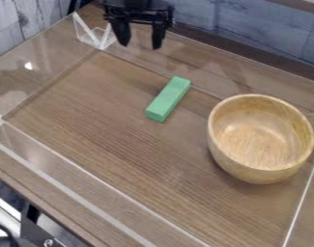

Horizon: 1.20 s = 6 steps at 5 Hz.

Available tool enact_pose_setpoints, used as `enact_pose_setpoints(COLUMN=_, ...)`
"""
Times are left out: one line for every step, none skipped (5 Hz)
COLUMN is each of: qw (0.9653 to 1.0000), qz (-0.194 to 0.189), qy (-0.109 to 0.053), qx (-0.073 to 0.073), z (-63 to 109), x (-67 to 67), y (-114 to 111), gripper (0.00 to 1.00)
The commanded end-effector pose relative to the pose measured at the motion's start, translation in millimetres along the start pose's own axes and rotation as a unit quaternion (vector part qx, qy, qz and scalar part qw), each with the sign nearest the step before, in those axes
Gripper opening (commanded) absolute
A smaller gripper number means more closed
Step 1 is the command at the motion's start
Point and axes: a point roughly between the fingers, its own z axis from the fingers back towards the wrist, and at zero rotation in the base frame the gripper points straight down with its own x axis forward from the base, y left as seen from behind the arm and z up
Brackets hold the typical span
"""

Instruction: Move green stick from inside the wooden bowl to the table next to it

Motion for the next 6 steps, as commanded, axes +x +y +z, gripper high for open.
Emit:
enact_pose_setpoints(qw=0.9986, qz=-0.041, qy=-0.032, qx=-0.013, z=27.2, x=6.5, y=-13, gripper=1.0)
enact_pose_setpoints(qw=0.9993, qz=-0.019, qy=-0.033, qx=-0.006, z=37.3, x=-0.8, y=-22, gripper=1.0)
enact_pose_setpoints(qw=0.9994, qz=0.006, qy=-0.033, qx=0.004, z=42.7, x=-8.3, y=-29, gripper=1.0)
enact_pose_setpoints(qw=0.9993, qz=-0.01, qy=-0.036, qx=0.007, z=46.0, x=-15.5, y=-29, gripper=1.0)
enact_pose_setpoints(qw=0.999, qz=-0.022, qy=-0.038, qx=0.011, z=46.9, x=-19.6, y=-24, gripper=1.0)
enact_pose_setpoints(qw=0.9987, qz=0.014, qy=-0.043, qx=0.024, z=52.9, x=-19.9, y=-13, gripper=1.0)
